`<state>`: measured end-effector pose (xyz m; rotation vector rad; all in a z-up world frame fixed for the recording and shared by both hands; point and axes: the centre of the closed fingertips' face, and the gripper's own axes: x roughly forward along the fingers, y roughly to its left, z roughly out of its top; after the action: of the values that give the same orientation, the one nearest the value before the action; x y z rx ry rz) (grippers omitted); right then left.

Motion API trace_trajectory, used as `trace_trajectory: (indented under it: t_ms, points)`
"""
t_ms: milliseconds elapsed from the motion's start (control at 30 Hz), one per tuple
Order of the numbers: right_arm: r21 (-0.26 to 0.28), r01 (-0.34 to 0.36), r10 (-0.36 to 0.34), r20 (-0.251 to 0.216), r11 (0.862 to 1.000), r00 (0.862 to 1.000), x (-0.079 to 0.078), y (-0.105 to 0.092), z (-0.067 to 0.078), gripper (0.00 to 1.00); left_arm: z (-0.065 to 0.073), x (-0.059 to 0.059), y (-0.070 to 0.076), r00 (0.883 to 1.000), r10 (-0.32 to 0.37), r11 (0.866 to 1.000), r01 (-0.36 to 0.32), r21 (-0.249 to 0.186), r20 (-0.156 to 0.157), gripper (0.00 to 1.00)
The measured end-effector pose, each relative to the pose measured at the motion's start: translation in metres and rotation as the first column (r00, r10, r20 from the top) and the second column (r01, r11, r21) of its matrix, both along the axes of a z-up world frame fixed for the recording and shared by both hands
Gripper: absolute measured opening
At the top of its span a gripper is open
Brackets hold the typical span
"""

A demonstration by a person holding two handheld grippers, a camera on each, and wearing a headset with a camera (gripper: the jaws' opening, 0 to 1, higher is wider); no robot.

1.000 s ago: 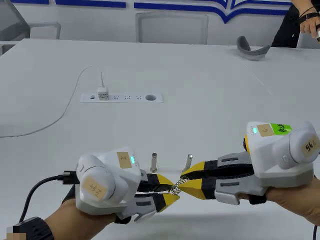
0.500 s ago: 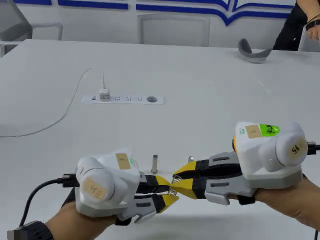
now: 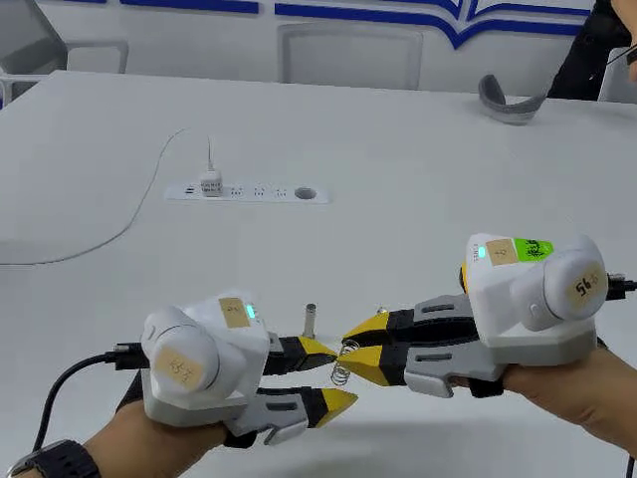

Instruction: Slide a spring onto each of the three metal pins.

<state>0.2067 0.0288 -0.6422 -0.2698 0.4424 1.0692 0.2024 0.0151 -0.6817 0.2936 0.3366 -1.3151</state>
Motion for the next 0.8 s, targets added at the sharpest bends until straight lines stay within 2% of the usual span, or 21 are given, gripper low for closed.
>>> trace_trajectory:
  t_ms: [300,800]
  points:
    - [0.003,0.023,-0.023,0.016,1.000,1.000,0.009,-0.004,0.005,0.12,-0.004,0.002,0.015,0.999,0.047,0.999,-0.047,-0.009,-0.029,0.46]
    - [0.004,0.041,-0.041,0.042,0.999,0.998,0.023,-0.003,0.012,0.12,-0.006,0.004,0.041,0.993,0.109,0.994,-0.110,-0.018,-0.042,0.56]
